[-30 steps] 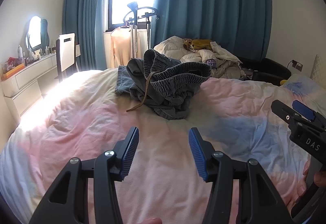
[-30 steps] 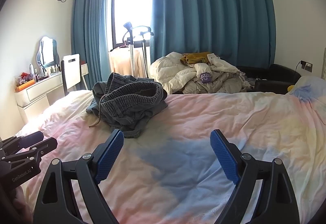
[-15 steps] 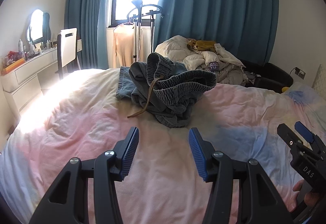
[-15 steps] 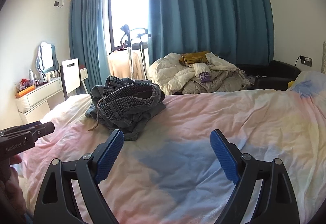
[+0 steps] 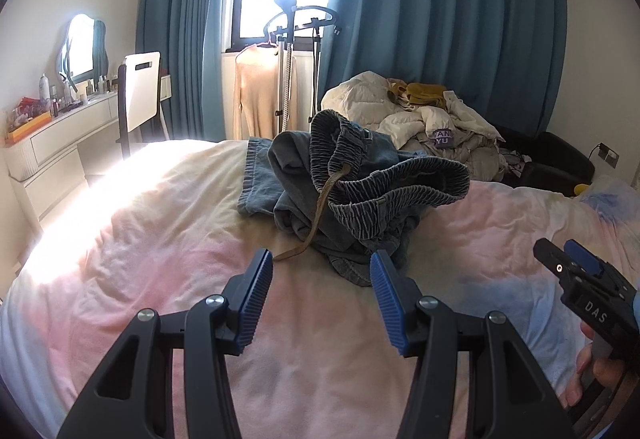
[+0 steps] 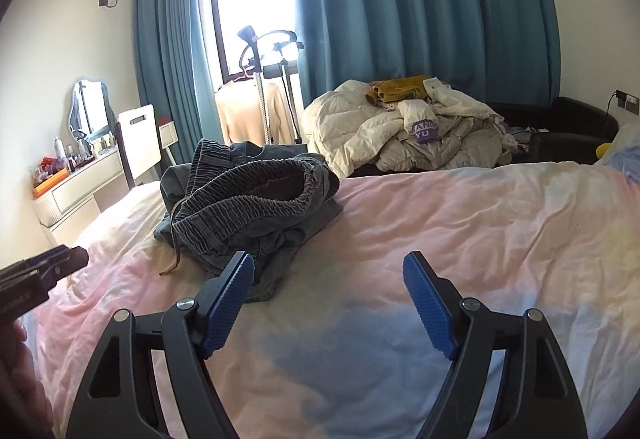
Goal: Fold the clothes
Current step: 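Reach the right tool to the jeans' elastic cuff and close on it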
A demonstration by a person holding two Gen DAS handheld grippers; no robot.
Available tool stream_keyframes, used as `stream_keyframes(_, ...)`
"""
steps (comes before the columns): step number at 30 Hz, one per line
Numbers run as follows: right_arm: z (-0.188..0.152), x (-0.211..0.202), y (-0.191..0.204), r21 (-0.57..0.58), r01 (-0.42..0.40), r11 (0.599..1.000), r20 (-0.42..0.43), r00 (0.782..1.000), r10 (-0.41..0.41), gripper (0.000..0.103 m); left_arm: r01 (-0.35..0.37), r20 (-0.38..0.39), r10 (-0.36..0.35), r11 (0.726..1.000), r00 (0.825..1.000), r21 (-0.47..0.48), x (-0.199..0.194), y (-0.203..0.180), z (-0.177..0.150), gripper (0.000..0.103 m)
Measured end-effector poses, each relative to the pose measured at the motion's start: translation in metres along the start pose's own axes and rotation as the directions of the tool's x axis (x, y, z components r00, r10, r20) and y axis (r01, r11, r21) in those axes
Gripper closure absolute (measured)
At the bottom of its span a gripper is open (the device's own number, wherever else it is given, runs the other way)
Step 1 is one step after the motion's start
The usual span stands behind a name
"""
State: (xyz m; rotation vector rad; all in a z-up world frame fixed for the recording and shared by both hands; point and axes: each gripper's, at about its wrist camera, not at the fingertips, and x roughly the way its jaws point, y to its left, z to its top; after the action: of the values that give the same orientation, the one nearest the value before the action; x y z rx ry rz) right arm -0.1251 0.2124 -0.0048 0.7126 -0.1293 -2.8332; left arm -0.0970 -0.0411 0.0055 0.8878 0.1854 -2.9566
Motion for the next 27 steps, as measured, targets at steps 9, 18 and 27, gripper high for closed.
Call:
stream_keyframes(9,0.037,0.102,0.018,0.011,-0.038,0.999,0.003,0.999,0.037,0.044,-0.01,-0.029,0.01,1.0,1.0,-0.004,0.03,0.008,-0.003,0.051)
stream_keyframes(18,0.042,0.156,0.011,0.022,-0.032,0.999,-0.081,0.996,0.033,0.092,-0.05,-0.026,0.051,0.998,0.998,0.039,0.059,0.007,-0.003,0.051)
stream_keyframes(27,0.061,0.069,0.01,0.013,-0.014,1.0,0.014,1.0,0.014,0.097,0.009,-0.035,-0.01,1.0,0.999,-0.029,0.049,0.018,-0.002,0.051)
